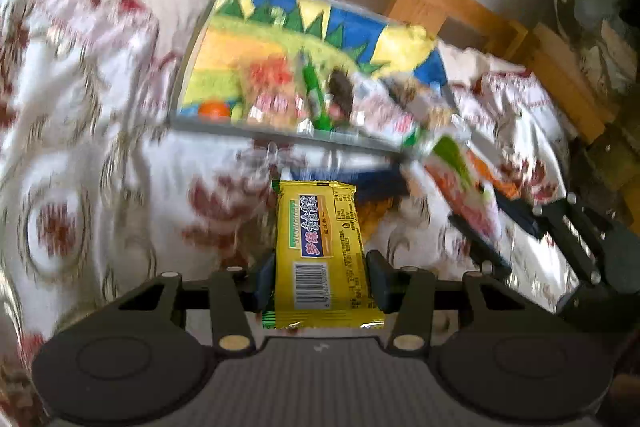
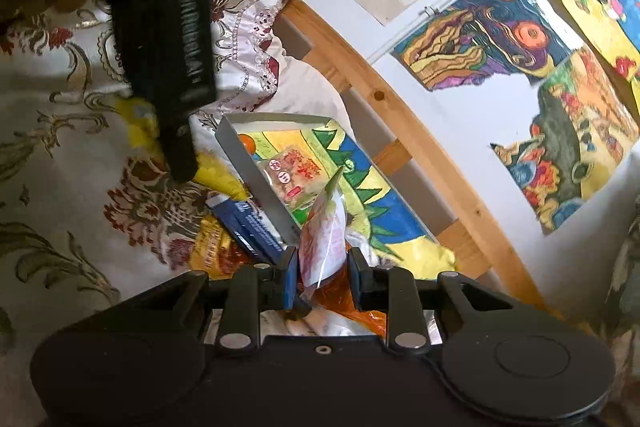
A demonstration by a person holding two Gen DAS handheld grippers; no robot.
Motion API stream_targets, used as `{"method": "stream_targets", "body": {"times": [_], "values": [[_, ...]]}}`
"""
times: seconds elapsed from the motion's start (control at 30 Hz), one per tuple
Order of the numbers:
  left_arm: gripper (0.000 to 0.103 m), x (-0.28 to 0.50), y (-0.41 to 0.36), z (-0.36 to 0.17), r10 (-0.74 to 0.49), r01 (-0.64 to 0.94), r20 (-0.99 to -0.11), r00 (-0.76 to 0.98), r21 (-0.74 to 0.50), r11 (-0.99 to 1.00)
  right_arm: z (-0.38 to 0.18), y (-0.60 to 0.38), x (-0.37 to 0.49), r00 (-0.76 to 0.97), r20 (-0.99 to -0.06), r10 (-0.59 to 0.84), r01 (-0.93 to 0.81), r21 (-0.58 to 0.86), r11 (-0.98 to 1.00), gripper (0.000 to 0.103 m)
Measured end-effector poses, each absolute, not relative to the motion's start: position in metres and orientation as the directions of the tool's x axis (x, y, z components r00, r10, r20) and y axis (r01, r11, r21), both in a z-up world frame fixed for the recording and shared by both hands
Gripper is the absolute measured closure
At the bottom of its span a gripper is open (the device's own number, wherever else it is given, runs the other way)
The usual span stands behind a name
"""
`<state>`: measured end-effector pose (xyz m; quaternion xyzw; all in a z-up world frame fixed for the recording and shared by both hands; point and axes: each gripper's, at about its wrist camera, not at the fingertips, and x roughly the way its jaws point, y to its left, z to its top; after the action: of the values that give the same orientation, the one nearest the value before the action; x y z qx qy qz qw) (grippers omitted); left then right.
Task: Organize snacks
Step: 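Lift and carry the wafer bar and packet over the dinosaur tray, then lower both held snacks into the tray and open both tools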
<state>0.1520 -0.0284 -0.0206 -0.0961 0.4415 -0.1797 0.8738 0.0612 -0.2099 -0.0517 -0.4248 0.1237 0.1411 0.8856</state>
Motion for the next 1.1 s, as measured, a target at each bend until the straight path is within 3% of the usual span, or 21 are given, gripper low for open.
{"method": "stream_targets", "body": {"times": [0.3,0.5,1.1], "values": [[0.051,0.230,-0.053,0.020,-0.371,0.282,-0.653,0.660,-0.243,0.928,-0.020,-0.208,0.122,0.942,-0.308,0.134,-0.331,-0.787,0.520,0.076],[0.051,0.284,-0.060,0.014,-0.360,0.262,-0.631,0.687,-0.248,0.933,-0.024,-0.202,0.165,0.940,-0.320,0.121,-0.339,-0.826,0.449,0.075],[0.051,0.363,-0.065,-0.040,-0.245,0.145,-0.697,0.674,-0.200,0.969,-0.062,-0.190,0.267,0.909,-0.415,0.023,-0.371,-0.786,0.494,0.074]]}}
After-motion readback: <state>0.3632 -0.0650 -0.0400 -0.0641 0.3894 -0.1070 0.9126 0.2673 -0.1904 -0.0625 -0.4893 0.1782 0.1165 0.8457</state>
